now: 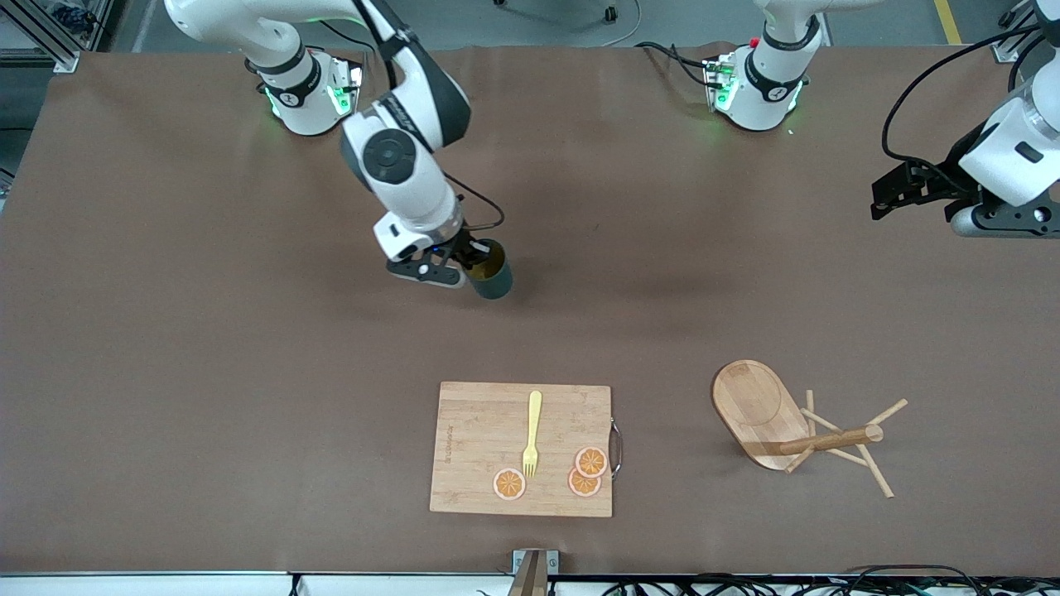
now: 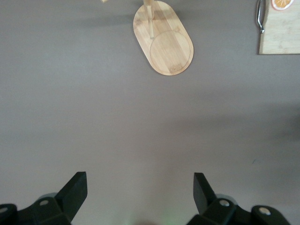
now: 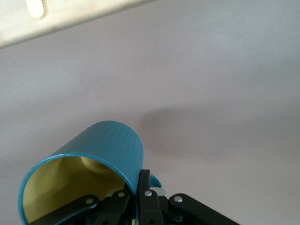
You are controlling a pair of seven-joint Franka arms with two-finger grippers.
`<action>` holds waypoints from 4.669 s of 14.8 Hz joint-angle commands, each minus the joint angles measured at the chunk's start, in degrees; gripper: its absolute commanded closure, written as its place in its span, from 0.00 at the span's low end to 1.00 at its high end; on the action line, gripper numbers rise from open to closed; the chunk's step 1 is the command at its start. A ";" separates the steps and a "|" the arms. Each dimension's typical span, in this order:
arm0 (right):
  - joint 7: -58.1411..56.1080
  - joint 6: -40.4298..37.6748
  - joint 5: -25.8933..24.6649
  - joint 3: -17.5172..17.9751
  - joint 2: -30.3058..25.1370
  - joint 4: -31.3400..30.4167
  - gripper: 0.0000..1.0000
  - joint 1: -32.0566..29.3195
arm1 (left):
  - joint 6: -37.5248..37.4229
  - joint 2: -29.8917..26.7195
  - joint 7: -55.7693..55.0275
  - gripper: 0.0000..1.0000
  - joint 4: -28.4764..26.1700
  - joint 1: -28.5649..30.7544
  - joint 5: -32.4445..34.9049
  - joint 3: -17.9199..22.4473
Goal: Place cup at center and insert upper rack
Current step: 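Carry the mug to the table center with the right gripper and release, then withdraw the right gripper while the left gripper moves above the mug, then lower the left gripper onto the mug handle and close it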
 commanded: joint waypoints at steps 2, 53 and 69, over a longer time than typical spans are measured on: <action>6.65 3.13 -0.93 -1.02 6.32 3.16 1.00 4.38 | -0.54 0.63 -1.03 0.00 2.37 -0.11 0.79 -1.02; -54.41 -49.94 -10.43 -1.03 -4.73 33.23 0.00 -46.76 | 18.62 47.73 -133.93 0.14 10.89 -59.09 47.46 -6.30; -55.29 -48.19 -11.57 -1.11 -23.36 16.01 0.00 -47.11 | 17.83 49.85 -133.75 0.66 10.45 -59.44 49.74 -5.33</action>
